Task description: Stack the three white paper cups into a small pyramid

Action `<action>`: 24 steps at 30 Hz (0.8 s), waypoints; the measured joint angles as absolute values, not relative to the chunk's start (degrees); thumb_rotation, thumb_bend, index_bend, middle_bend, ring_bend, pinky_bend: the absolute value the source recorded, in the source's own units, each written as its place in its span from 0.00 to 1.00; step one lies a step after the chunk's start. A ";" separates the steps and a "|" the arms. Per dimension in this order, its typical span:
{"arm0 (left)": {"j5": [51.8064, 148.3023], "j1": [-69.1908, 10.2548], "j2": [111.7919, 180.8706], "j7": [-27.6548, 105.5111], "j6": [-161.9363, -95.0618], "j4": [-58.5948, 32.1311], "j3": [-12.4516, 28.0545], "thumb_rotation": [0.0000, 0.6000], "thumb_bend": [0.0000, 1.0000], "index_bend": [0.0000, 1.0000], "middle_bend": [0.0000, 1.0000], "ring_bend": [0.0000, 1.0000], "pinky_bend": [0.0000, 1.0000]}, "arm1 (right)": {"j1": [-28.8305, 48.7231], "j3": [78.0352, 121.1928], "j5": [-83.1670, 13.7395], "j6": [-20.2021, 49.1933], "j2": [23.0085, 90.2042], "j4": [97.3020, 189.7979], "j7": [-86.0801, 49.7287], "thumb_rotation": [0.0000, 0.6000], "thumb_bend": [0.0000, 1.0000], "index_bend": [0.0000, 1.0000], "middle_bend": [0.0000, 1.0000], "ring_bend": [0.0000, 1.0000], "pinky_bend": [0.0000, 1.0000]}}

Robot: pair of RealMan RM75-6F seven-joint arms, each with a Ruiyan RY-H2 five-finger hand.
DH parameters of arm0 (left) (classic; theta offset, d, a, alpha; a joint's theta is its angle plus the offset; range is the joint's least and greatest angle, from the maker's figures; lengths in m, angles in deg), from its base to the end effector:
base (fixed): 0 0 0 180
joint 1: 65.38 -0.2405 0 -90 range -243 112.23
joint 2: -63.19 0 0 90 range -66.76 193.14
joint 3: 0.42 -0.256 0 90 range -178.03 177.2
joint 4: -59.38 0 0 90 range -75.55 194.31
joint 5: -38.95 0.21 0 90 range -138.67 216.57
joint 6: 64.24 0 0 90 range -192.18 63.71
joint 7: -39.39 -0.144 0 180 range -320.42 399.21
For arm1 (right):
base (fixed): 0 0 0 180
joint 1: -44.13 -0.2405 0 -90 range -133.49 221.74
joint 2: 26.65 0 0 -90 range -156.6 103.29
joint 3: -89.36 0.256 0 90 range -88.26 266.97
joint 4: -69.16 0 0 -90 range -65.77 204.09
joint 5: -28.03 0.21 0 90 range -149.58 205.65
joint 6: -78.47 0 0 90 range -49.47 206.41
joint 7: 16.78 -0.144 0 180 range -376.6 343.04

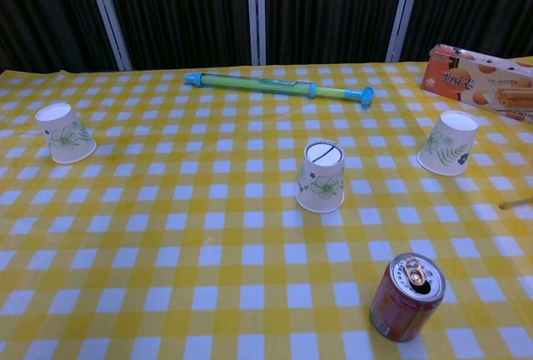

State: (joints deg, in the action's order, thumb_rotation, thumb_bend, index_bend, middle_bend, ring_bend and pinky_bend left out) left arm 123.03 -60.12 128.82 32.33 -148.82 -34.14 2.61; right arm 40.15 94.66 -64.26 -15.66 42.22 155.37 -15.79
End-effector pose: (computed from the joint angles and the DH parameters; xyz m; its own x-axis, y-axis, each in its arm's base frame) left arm -0.3079 0.1832 0.1496 0.4615 0.0110 0.8870 0.8870 0.0127 -0.4617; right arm -0.3007 -0.1826 0.1625 0.4169 0.1936 0.8881 -0.8934 -0.0931 0.4396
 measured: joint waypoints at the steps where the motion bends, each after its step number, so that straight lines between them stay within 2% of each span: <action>1: 122.76 -60.03 128.61 32.17 -148.60 -34.42 2.48 1.00 0.19 0.00 0.00 0.00 0.00 | 40.17 94.70 -64.26 -15.78 42.30 155.28 -15.79 1.00 0.09 0.18 0.00 0.00 0.03; 12: 122.14 -59.38 128.53 31.97 -147.50 -34.54 2.55 1.00 0.19 0.00 0.00 0.00 0.00 | 40.10 94.44 -64.63 -15.52 42.32 155.47 -16.20 1.00 0.09 0.19 0.00 0.00 0.03; 18: 120.65 -56.83 128.76 32.16 -144.21 -34.14 4.15 1.00 0.19 0.00 0.00 0.00 0.00 | 39.84 94.57 -63.52 -14.33 42.32 155.21 -16.74 1.00 0.09 0.21 0.00 0.00 0.03; 24: 118.04 -52.57 128.45 31.57 -138.55 -33.40 6.65 1.00 0.19 0.12 0.00 0.00 0.00 | 39.53 94.77 -63.08 -13.69 42.23 155.02 -17.56 1.00 0.09 0.22 0.00 0.00 0.03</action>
